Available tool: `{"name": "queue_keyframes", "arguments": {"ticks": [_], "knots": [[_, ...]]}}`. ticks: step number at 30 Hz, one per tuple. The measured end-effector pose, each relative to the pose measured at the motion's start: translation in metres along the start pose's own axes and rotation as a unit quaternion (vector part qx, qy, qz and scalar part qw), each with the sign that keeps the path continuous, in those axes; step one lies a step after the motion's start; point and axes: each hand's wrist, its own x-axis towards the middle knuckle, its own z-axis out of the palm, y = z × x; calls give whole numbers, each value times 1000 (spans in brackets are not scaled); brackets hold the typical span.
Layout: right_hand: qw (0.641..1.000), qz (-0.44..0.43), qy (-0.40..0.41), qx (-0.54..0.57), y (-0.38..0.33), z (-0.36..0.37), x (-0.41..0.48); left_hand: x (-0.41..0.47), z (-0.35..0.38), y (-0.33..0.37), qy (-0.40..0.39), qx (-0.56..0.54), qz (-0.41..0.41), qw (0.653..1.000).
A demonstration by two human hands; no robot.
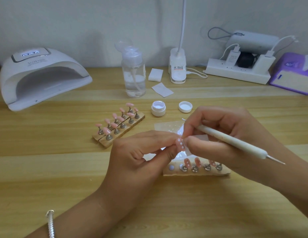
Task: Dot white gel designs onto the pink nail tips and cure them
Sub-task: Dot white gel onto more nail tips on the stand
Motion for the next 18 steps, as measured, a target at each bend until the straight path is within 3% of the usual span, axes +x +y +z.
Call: {"name": "queue_keyframes", "arguments": {"ticks": [6, 10, 18], "knots": [[999, -18, 30, -38, 1, -9, 4, 0, 1, 1, 10, -102, -89, 991], [992, -41, 113, -47, 6, -30, 11, 0, 3, 0, 7, -122, -110, 986], [938, 8, 232, -257, 57, -82, 18, 3, 1, -2, 9, -126, -100, 987]]}}
